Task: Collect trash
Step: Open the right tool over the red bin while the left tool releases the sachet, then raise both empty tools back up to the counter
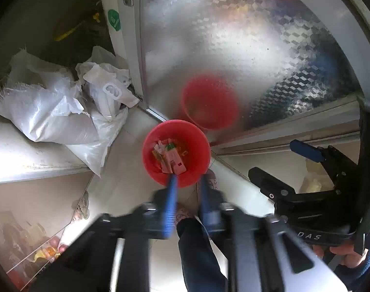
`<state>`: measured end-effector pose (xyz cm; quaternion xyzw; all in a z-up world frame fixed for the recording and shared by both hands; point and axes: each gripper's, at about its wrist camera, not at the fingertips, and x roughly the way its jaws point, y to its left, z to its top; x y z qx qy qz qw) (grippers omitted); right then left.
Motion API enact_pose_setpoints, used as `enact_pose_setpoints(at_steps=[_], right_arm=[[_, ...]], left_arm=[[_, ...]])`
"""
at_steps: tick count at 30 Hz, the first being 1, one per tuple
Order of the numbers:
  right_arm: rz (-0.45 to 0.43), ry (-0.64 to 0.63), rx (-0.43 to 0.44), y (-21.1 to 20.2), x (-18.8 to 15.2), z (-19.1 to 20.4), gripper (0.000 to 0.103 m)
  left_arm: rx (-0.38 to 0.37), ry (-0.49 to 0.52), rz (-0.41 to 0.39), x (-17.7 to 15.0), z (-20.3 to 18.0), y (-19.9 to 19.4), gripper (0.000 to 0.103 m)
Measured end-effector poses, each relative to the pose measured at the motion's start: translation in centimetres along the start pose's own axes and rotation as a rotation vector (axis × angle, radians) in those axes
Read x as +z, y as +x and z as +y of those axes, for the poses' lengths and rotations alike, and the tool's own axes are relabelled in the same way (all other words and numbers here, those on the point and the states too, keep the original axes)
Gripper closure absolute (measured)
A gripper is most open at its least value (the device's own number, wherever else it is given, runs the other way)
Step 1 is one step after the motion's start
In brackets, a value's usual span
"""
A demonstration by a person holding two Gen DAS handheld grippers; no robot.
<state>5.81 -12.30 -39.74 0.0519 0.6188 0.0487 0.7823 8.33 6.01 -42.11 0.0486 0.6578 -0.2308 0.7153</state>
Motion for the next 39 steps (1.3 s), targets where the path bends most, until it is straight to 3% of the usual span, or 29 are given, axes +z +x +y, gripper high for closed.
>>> enact_pose_setpoints(at_steps=[5,11,17,26,31,33,39], right_arm=[[0.004,-0.002,-0.01,-0.3,-0.1,0.1,0.009],[0.006,-0.023,0.036,-2.1,0.2,0.9,0.009],[-0.02,-0.092,0.069,-6.7,0.8,3.7,0.009],[-0.105,-0.146,0.097,-17.0,3.1,6.5,0.009],[-0.179,-0.142,0.101,-22.4,4.6,6.9,0.009],[-0.2,-0.151,0.107,-24.0,5.0,7.2,0.009],[-0.282,-0.211,0.065,-28.7,6.0,8.0,0.009]], left_arm=[[0.04,0.001,0.005,-0.1,-0.2,-0.7,0.066],[0.067,0.009,0.015,-1.4,-0.3,-3.6,0.065],[0.089,-0.017,-0.021,-2.7,-0.1,-9.9,0.065],[0.089,-0.142,-0.161,-3.4,0.4,-20.5,0.065],[0.116,-0.125,-0.241,-3.2,-0.6,-26.1,0.053],[0.117,-0.112,-0.276,-2.9,-1.2,-28.2,0.04],[0.141,-0.085,-0.361,-1.5,-2.7,-33.2,0.018]])
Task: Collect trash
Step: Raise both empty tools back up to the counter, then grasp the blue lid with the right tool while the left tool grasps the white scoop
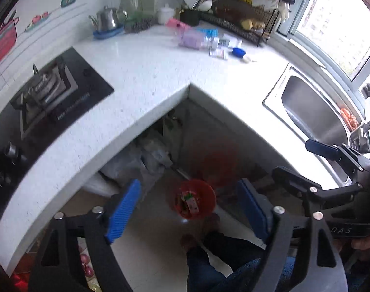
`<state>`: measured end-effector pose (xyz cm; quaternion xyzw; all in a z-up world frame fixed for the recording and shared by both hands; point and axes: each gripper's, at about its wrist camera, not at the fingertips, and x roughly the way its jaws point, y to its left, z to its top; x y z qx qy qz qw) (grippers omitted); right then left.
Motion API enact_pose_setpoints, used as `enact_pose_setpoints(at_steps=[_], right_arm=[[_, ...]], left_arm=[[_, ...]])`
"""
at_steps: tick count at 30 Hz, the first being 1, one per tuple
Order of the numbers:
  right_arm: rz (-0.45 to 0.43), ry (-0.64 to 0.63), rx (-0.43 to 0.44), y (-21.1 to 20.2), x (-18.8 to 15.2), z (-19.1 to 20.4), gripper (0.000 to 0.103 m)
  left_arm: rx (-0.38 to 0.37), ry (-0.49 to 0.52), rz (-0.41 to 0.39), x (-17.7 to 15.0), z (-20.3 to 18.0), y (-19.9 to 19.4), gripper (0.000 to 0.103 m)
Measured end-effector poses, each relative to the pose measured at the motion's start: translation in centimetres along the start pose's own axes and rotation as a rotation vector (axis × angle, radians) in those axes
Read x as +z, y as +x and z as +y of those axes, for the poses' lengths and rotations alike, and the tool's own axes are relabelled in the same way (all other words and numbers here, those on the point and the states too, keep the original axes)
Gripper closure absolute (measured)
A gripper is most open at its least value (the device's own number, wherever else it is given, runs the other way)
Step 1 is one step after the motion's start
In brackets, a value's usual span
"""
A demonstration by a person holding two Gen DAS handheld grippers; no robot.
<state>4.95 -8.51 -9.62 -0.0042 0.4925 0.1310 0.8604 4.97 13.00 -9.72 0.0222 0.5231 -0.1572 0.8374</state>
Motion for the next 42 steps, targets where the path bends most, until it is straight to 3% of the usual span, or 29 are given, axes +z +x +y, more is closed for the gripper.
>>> enact_pose_setpoints(at_steps=[6,9,15,25,31,42], right_arm=[[-0.037,0.019,-0.032,-2.2,2.6,-2.5,0.009],[-0.08,0.032,-0.095,-2.9,4.0,-3.9,0.009],[-0.08,0.029,-0.11,-2.7,7.4,-6.5,0.009],[-0.059,0.011,-0.071,0.4,14.2,-11.1,0.009],[-0.048,0.002,-0.057,2.3,17.7,-13.9,0.009],[0.033,0.004,-0.013,8.0,22.1,-18.0,0.009]], left_arm=[[-0.042,0.012,-0.044,3.5,-1.1,-1.5,0.012],[-0.032,0.021,-0.055,5.2,-1.8,-0.5,0.012],[-0.018,0.037,-0.064,9.7,-3.2,1.6,0.011],[0.019,0.072,-0.077,18.2,-5.6,5.0,0.01],[0.081,0.096,-0.084,22.8,-6.7,7.5,0.009],[0.141,0.132,-0.031,28.1,-7.4,13.3,0.009]])
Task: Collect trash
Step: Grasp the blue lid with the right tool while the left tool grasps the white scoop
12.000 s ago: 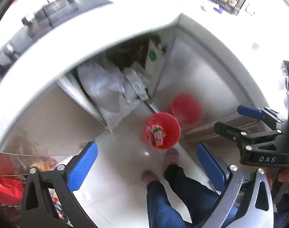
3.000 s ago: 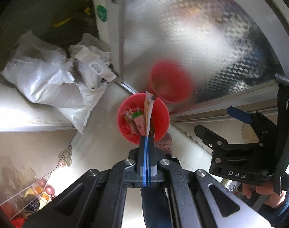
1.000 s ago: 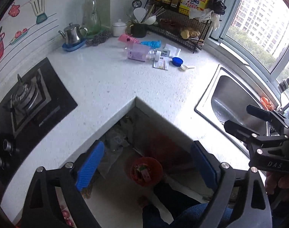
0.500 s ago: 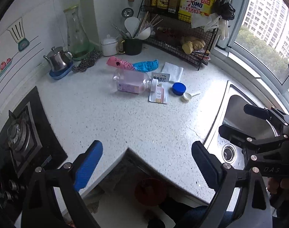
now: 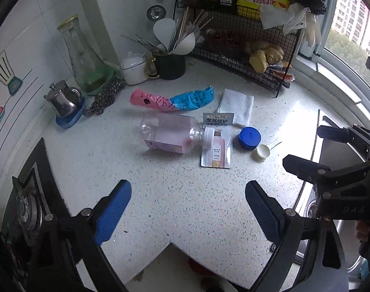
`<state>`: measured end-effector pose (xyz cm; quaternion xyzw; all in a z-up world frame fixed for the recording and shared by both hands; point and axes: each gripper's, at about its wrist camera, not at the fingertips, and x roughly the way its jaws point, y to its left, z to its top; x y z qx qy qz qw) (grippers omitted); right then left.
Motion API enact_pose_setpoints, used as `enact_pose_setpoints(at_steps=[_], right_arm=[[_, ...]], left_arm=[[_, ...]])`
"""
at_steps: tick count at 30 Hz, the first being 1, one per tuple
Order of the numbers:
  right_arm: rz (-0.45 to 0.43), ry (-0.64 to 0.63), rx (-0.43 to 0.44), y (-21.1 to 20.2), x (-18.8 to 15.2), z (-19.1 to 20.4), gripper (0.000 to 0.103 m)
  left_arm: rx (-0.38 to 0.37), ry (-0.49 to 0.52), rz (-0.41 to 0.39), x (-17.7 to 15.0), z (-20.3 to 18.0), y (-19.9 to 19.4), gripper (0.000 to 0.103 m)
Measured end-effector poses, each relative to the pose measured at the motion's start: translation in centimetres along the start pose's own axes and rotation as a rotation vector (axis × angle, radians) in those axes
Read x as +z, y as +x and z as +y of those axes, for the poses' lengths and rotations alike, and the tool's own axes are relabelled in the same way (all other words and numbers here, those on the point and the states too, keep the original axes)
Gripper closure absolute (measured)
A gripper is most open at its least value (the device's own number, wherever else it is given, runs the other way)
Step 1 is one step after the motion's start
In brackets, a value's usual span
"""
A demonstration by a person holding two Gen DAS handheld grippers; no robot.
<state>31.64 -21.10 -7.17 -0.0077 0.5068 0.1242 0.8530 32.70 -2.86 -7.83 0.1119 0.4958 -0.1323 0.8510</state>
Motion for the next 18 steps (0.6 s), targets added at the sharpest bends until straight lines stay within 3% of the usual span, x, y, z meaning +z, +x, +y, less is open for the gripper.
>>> enact_pose_setpoints(at_steps=[11,18], right_arm=[[0.103,-0.024,0.001,7.0,1.9,-2.5,0.009],[0.136,-0.02,0.013,9.6,2.6,-3.2,0.009]], left_arm=[[0.019,-0.003,0.102,1.9,-0.9,6.4,0.01],[0.003,-0.067,0.157,1.9,-0.7,9.2,0.01]])
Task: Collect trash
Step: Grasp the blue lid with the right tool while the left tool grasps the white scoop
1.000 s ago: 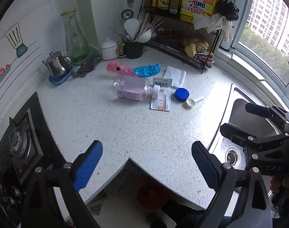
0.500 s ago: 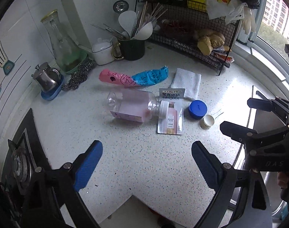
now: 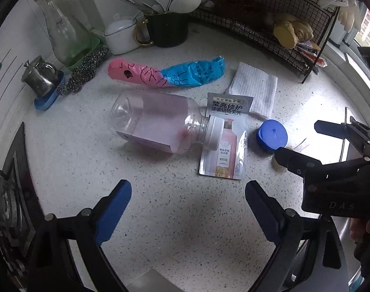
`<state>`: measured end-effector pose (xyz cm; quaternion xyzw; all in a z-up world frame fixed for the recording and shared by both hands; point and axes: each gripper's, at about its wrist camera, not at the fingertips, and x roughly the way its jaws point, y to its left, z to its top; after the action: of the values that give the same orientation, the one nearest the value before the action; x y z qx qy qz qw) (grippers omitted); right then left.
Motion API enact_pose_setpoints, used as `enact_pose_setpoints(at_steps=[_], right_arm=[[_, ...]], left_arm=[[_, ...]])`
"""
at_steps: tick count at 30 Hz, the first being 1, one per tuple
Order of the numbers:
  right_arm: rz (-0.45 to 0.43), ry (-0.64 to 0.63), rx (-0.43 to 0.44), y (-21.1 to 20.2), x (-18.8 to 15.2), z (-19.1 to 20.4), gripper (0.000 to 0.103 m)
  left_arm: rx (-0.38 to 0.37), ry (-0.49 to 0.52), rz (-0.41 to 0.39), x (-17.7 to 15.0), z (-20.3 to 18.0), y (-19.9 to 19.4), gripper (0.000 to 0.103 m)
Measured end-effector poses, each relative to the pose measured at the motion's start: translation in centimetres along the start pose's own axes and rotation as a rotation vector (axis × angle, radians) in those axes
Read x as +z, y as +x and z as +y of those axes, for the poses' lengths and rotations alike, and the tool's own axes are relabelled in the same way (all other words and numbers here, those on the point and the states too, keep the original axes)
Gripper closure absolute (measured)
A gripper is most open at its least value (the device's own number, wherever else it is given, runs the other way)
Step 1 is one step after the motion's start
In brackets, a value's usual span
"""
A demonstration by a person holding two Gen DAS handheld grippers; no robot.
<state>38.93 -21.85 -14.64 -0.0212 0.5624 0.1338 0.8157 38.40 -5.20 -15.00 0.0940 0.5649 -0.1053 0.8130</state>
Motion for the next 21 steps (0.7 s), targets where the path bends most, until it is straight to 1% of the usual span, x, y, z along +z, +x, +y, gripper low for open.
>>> enact_pose_setpoints(at_steps=[6,11,12,14,15,17,18,19,20,21], right_arm=[[0.018,-0.013,-0.008,1.5,0.7,-0.3,0.009],[0.036,-0.017,0.002,3.0,1.2,-0.5,0.016],[0.044,-0.028,0.001,3.4,1.3,-0.4,0.019],[0.049,-0.041,0.002,3.9,1.4,-0.1,0.029],[0.044,-0.047,0.003,3.9,1.4,0.0,0.03],[0.031,-0.082,-0.009,4.1,1.7,0.6,0.041],[0.027,-0.094,-0.016,4.1,1.7,0.8,0.044],[0.021,-0.109,-0.02,4.1,1.6,1.0,0.054],[0.015,-0.122,-0.014,4.0,1.5,1.1,0.059],[0.017,-0.127,-0.012,4.1,1.5,1.2,0.059]], left_arm=[[-0.043,-0.031,0.033,0.2,0.2,1.4,0.01],[-0.047,-0.051,0.047,0.3,0.3,2.0,0.01],[-0.045,-0.054,0.048,0.3,0.3,2.1,0.01],[-0.041,-0.056,0.056,0.3,0.4,2.3,0.01],[-0.043,-0.054,0.057,0.4,0.4,2.4,0.01],[-0.043,-0.054,0.062,0.4,0.3,2.5,0.01],[-0.043,-0.054,0.061,0.3,0.3,2.5,0.01],[-0.043,-0.056,0.06,0.3,0.3,2.3,0.01],[-0.044,-0.057,0.058,0.3,0.2,2.3,0.01],[-0.047,-0.058,0.056,0.3,0.2,2.1,0.01]])
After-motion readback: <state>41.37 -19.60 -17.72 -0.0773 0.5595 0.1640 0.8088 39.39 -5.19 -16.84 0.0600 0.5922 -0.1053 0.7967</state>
